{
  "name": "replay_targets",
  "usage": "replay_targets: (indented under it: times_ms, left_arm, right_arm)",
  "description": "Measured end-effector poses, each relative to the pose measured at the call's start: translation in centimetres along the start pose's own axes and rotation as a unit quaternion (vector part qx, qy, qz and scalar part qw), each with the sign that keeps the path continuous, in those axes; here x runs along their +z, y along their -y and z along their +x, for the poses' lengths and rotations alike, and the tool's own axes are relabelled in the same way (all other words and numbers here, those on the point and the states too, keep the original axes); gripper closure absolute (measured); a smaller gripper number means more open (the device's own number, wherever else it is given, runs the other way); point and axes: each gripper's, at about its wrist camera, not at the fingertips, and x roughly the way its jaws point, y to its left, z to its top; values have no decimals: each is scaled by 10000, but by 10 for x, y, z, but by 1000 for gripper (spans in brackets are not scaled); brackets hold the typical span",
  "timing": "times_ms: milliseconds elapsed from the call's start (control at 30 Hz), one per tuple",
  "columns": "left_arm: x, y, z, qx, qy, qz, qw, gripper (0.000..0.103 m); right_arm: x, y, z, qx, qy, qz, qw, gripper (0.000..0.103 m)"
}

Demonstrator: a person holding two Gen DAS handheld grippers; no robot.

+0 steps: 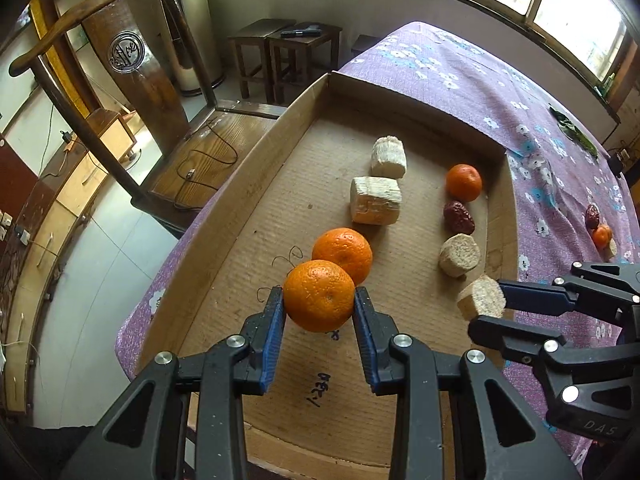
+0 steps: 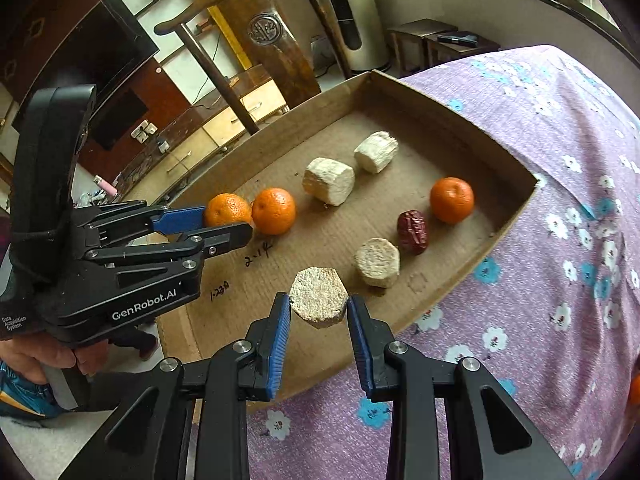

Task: Organize fruits
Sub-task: 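Carry the mandarin and yam slice in both tools over the box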

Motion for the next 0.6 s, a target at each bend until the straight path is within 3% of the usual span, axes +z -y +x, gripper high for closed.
replay_targets:
  times_ms: [300, 600]
  left_arm:
    - [-3, -2, 3, 62, -25, -34, 10000, 70]
    - [-9, -2, 3, -10, -117, -11, 9999, 70]
  right_arm:
    - [8, 1, 28, -27, -247, 8, 9997, 71]
    - [16, 2, 34, -329, -262, -52, 9991, 71]
